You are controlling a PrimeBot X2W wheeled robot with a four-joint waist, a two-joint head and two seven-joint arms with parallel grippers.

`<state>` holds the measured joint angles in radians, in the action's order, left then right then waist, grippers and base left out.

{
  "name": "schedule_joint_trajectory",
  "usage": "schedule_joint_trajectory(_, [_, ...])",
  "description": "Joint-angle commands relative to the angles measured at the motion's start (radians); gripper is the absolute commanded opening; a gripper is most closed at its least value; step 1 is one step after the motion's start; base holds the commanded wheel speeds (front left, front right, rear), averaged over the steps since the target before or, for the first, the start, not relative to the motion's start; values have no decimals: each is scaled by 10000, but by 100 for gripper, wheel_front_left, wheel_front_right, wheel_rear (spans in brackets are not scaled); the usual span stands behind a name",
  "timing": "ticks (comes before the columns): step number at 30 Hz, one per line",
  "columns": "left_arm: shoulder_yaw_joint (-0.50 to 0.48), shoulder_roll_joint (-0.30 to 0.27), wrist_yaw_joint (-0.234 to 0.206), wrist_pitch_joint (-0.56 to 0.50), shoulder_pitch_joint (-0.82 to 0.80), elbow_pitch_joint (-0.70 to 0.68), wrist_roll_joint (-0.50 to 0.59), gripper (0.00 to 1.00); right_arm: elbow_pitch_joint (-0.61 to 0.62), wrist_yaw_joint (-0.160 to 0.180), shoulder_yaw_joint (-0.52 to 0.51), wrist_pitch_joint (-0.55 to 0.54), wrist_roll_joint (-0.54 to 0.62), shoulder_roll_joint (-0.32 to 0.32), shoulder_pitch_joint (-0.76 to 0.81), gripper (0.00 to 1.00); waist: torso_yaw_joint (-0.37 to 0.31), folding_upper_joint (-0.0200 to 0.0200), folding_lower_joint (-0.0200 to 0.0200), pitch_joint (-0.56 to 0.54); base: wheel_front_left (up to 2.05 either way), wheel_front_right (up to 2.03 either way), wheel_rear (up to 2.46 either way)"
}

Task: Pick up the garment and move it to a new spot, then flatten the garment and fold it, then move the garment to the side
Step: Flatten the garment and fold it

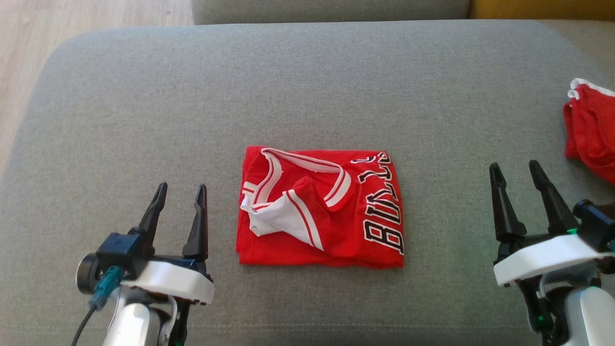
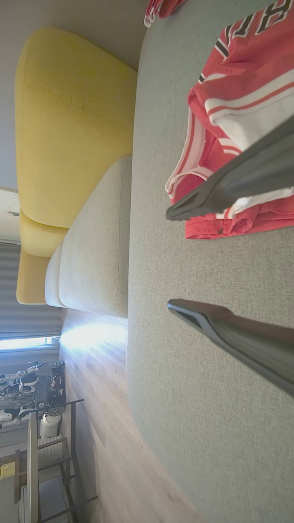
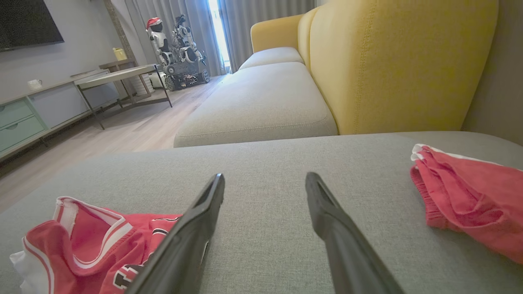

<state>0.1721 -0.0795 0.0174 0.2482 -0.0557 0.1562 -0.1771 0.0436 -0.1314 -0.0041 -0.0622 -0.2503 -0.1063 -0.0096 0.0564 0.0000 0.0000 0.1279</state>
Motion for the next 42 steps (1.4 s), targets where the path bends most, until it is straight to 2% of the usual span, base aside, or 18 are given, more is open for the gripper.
schedule_joint_trajectory(1, [-321, -149, -55, 59, -228, -384, 81, 100, 440, 7, 205, -46, 71, -24, -161, 100, 23, 0, 0, 5, 0, 0, 0])
schedule_joint_trajectory(9, [-199, -186, -51, 37, -379, -391, 83, 100, 536, 7, 300, -185, 164, -1, -177, 100, 143, 0, 0, 37, 0, 0, 0])
schedule_joint_trajectory(12, [-154, -196, -46, 42, -470, -371, 78, 100, 509, 7, 646, -281, 139, 18, -288, 98, 222, 0, 0, 71, 0, 0, 0])
schedule_joint_trajectory(13, [-132, -194, -41, 43, -503, -362, 76, 100, 449, 7, 856, -329, 83, 22, -332, 37, 262, 0, 0, 92, 0, 0, 0])
schedule_joint_trajectory(14, [-111, -190, -37, 46, -537, -352, 71, 100, 353, 7, 1097, -401, 23, 29, -376, 0, 300, 0, 0, 113, 0, 0, 0])
schedule_joint_trajectory(19, [27, -150, -1, 64, -727, -268, 50, 100, -450, 7, 2679, -486, -414, 141, -737, 0, 563, 0, 0, 221, 0, 0, 0])
schedule_joint_trajectory(24, [179, -71, 22, 89, -921, -188, -7, 100, -1750, 7, 4173, -291, -953, 326, -1251, 0, 896, 0, 0, 367, 0, 0, 0])
schedule_joint_trajectory(34, [338, 46, 28, 126, -1177, -43, -113, 100, -4233, 7, 5112, 303, -1771, 522, -2574, 0, 1445, 0, 0, 717, 0, 0, 0])
schedule_joint_trajectory(42, [338, 110, -3, 133, -1238, -81, -121, 100, -4941, 7, 6949, 365, -2557, 557, -3228, 0, 1545, 0, 0, 825, 0, 0, 0])
